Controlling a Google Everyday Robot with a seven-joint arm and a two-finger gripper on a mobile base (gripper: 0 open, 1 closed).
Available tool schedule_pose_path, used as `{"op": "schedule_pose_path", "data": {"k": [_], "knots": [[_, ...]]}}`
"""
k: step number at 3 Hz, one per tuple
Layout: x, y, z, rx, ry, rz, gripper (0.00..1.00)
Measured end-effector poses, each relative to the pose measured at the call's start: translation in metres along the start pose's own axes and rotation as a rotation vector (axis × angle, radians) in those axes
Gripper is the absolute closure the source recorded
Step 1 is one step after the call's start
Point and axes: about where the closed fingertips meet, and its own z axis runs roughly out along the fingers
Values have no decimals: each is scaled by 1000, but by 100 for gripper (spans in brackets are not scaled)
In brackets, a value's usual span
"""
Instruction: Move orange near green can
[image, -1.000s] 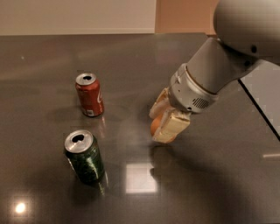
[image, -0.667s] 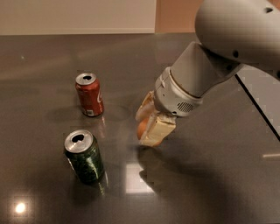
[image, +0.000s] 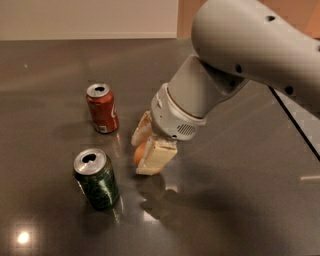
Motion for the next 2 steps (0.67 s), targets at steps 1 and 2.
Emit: {"op": "schedule_pose_path", "data": {"k": [1, 2], "knots": [[-12, 2, 10, -22, -13, -24, 100], [-14, 6, 20, -44, -11, -34, 100]]}}
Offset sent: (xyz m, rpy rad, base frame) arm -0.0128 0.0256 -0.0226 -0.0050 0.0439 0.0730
